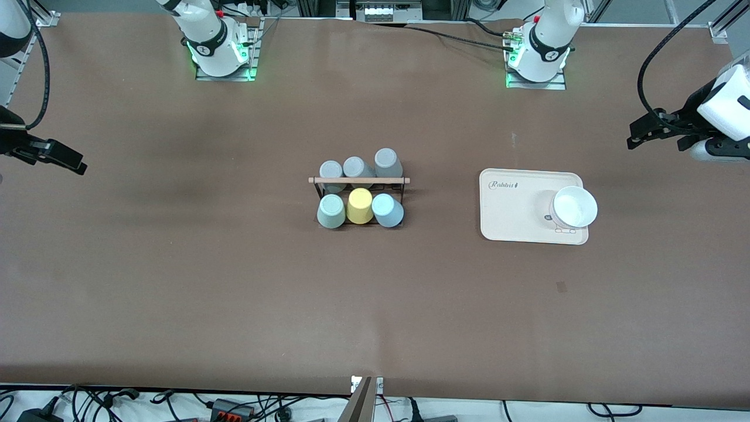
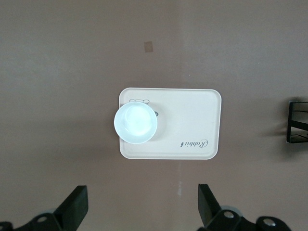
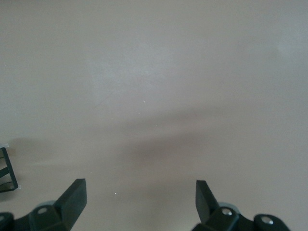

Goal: Hang scattered cups on rack with three cups

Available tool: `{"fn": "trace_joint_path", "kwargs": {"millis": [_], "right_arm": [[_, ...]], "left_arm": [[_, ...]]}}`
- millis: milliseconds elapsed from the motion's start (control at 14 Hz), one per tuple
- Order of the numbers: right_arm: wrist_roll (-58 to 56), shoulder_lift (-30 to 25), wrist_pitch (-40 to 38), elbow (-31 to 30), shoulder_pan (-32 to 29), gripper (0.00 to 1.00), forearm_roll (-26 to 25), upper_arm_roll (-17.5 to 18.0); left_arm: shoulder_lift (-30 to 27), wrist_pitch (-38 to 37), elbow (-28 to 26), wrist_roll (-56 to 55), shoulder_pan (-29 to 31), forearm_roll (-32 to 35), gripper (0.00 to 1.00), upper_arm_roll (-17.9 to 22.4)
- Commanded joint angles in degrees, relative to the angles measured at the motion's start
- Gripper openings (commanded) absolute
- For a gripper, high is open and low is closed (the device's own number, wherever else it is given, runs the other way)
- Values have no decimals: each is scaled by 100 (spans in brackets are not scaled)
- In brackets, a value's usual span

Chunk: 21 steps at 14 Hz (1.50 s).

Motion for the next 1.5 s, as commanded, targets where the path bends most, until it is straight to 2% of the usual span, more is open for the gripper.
{"fn": "trace_joint_path", "kwargs": {"millis": [0, 1214, 1429], "right_arm": [[-6, -114, 70, -119, -65, 100, -37, 87], [-85, 0, 35, -31, 67, 100, 16, 96], [-84, 18, -44, 83, 15, 100, 305, 78]], "left_arm": [[-72, -77, 14, -63, 5, -112, 100, -22], [-54, -77, 23, -46, 5, -50, 100, -57], [-54, -77, 23, -46, 5, -50, 100, -65]]}}
